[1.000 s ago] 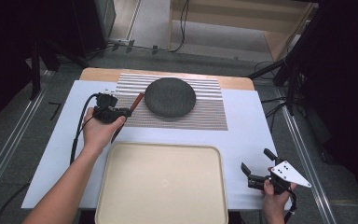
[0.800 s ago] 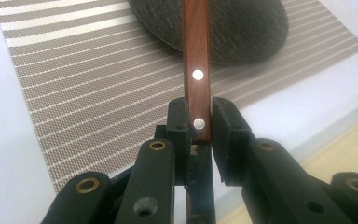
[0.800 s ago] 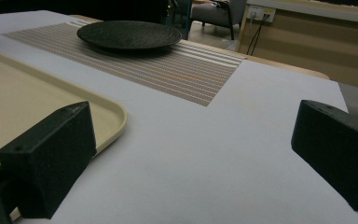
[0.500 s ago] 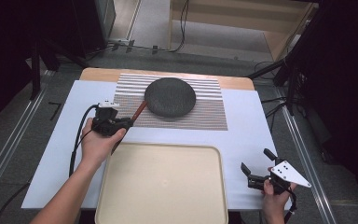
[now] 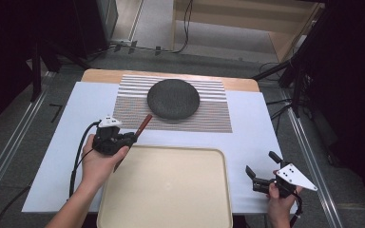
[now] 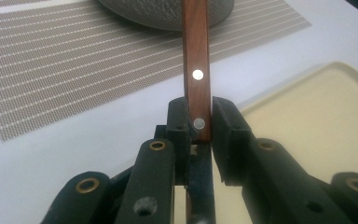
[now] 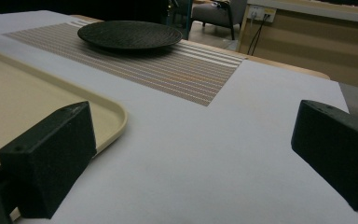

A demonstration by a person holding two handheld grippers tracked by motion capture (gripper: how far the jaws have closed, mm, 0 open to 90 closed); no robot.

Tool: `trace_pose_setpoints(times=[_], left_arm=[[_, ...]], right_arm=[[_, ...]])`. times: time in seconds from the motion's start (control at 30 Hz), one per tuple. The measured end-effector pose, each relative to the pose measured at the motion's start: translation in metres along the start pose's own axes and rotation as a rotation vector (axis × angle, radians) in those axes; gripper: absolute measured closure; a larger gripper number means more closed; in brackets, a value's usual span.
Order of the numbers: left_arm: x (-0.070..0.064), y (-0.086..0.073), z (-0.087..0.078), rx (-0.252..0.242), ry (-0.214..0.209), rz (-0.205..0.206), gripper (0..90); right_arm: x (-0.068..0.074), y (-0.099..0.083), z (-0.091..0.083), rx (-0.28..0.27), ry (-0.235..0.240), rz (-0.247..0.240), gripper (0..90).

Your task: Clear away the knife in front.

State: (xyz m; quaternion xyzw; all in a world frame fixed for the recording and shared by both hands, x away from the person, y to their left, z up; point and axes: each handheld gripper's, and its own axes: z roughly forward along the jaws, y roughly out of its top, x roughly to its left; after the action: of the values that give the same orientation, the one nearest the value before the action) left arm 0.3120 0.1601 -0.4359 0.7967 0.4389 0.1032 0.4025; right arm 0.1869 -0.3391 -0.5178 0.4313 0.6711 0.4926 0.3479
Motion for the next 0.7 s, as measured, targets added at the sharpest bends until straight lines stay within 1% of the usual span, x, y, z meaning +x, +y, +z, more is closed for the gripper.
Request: trace_pose_setpoints(times=[0.07,0.23,0.43,0.7], left_arm=[[-0.003,-0.005,-0.002,0.004,0.003,0.01,77.4],[-0.008,-0.016,-0.007,-0.004,-0.002,-0.003,77.5],[-0.013,-0.029,-0.012,0.005,-0.014,-0.005,77.5],[-0.023,-0.046,-0.015,0.014,-0.027,-0.005,77.5]], right_arm=[[0.0,0.0,0.0,0.001,0.0,0.0,0.0],[0.0,0.0,0.0,0.001,0.0,0.0,0.0],[0.0,0.0,0.0,0.003,-0.001,-0.001,0.0],[0.0,0.0,0.0,0.004,-0.002,-0.001,0.0]])
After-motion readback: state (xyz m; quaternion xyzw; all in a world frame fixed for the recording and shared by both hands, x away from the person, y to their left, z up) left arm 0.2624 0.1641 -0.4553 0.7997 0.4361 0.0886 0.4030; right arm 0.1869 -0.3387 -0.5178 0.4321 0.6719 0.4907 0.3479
